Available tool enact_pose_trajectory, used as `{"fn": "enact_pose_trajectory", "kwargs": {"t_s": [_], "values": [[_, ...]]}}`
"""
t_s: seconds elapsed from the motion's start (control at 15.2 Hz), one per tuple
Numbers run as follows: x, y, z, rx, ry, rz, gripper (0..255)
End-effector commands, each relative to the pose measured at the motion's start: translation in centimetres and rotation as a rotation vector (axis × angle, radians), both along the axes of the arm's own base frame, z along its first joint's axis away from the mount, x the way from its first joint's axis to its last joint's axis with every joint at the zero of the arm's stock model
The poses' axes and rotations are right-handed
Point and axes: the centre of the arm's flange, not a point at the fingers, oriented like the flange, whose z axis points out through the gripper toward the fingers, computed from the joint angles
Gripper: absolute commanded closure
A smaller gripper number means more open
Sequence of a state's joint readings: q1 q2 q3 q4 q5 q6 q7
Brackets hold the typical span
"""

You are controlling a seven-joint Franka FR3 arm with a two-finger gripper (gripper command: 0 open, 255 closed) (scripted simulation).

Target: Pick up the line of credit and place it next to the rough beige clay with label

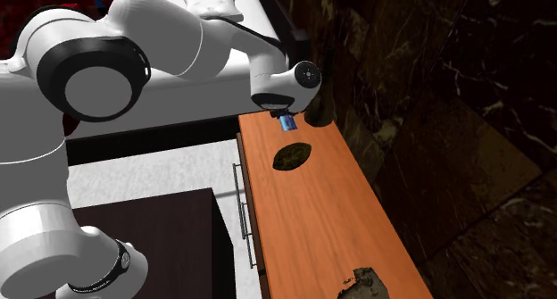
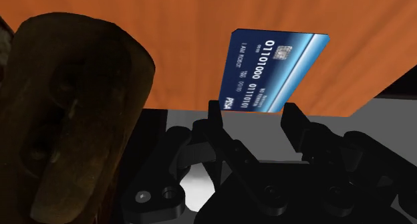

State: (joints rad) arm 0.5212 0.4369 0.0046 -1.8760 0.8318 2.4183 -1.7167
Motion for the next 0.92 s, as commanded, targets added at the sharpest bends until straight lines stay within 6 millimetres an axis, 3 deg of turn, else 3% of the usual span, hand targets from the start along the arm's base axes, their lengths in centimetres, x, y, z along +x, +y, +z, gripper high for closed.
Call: {"fn": "enact_pose_trajectory", "kwargs": {"t_s": [0.0,0.53,0.86], "values": [[0.0,0.0,1.1,0.000,0.000,0.000,255],[0.0,0.0,5.2,0.000,0.000,0.000,255],[-0.6,-6.6,5.2,0.000,0.000,0.000,255]]}}
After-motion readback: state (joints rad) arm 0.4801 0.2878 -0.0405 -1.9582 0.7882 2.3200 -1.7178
